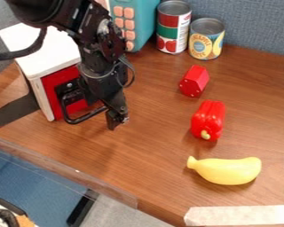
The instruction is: Opens the drawer
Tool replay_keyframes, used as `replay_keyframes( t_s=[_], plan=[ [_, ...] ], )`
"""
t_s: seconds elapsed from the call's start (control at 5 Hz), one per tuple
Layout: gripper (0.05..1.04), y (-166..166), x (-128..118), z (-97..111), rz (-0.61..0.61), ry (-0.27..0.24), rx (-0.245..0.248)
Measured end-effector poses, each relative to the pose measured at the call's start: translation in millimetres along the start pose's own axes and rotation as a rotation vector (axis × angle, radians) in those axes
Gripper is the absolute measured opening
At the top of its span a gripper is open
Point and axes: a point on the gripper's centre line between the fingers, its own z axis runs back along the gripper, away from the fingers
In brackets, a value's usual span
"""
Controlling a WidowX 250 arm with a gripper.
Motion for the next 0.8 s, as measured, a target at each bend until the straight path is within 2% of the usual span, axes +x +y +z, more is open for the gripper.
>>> replay_keyframes(
  t_s=[0.2,0.4,0.6,0.8],
  plan=[
    [0.999,0.8,-0.6,-8.7,0.018,0.022,-0.009],
    [0.945,0.7,-1.5,-17.4,0.032,0.048,-0.015],
    [0.652,-1.8,-4.5,-25.0,0.061,0.074,-0.025],
    [0.356,-3.8,-4.0,-24.5,0.103,0.079,-0.029]
  ],
)
